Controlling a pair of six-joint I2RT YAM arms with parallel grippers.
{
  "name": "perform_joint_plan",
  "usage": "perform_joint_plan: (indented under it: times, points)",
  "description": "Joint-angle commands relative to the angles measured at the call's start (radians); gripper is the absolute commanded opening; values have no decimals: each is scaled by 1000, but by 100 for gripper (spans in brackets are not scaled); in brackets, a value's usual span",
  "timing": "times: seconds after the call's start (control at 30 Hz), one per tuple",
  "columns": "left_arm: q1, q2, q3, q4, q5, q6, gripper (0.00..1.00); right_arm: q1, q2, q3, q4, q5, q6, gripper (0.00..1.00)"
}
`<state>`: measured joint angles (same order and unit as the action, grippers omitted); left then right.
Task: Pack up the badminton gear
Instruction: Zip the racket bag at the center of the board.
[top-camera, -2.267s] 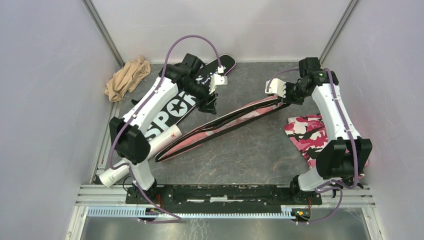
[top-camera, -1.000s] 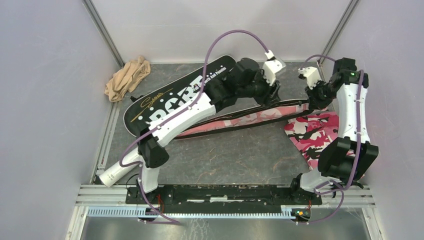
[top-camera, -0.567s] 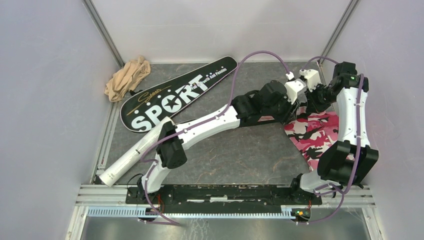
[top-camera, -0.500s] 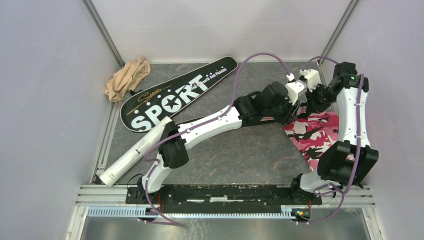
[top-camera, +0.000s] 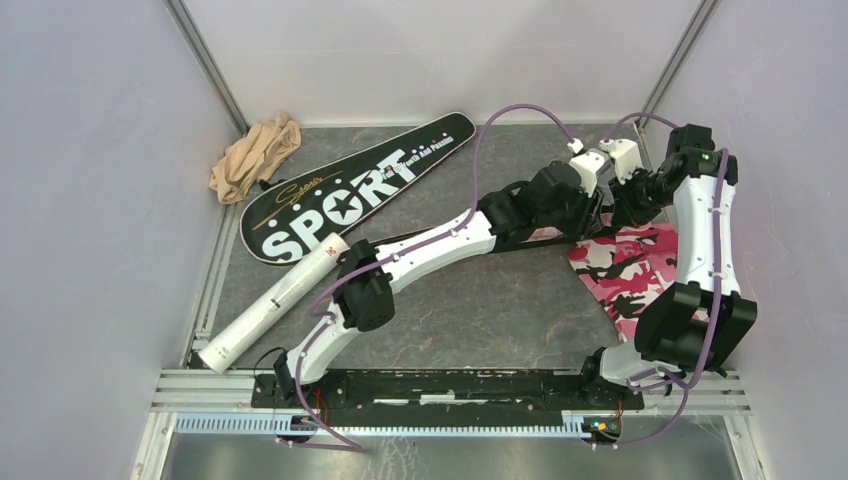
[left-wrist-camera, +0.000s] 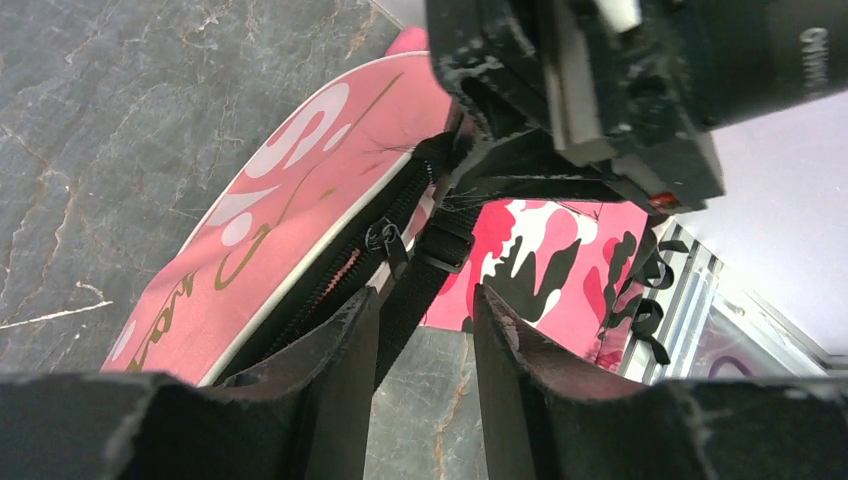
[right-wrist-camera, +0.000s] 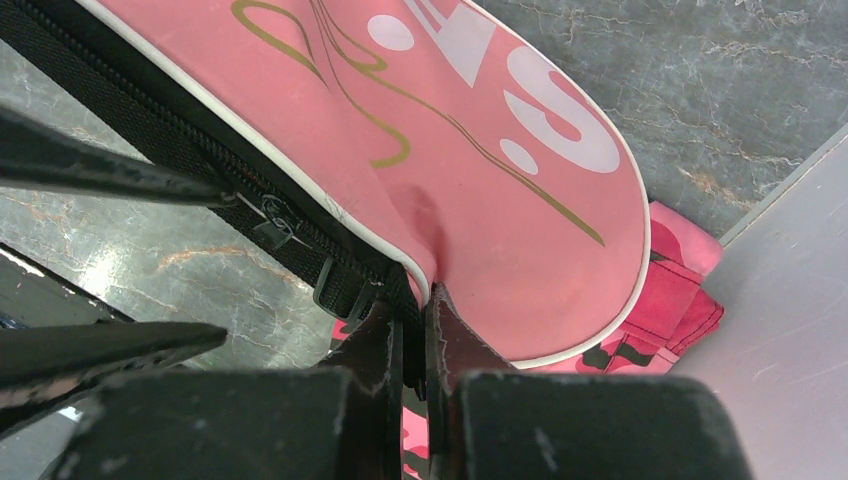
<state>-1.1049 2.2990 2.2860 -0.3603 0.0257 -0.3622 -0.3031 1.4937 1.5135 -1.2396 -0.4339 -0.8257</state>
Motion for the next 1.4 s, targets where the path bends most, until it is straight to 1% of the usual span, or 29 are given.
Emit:
perform_joint_plan:
  times: [0.0, 0.17, 0.23, 0.43, 0.77, 0.8, 0.97, 1.27, 1.37]
  points:
    - [11, 32, 62, 63, -50, -70, 47, 0, -32, -3, -18, -138, 66, 0]
    - [10, 64, 97, 83, -84, -74, 48, 0, -29, -3, -17, -143, 62, 0]
    - [9, 77, 108, 91, -94, -79, 47, 0, -29, -4, -17, -144, 62, 0]
    - [6, 99, 110, 77, -198, -66, 42, 0, -26, -1, -17, -147, 60, 0]
    - [-7, 127, 109, 89, -319, -34, 41, 0, -18, 8, -17, -151, 57, 0]
    - [-11, 131, 110, 91, -352, -34, 40, 0, -17, 7, -18, -151, 57, 0]
    - [-17, 147, 120, 108, -427, -22, 35, 0, -16, 4, -18, -152, 51, 0]
    - [-19, 181, 153, 137, -442, -3, 26, 1, -13, -4, -17, -151, 39, 0]
    - [-17, 179, 152, 131, -448, 6, 18, 0, -8, -2, -17, -149, 39, 0]
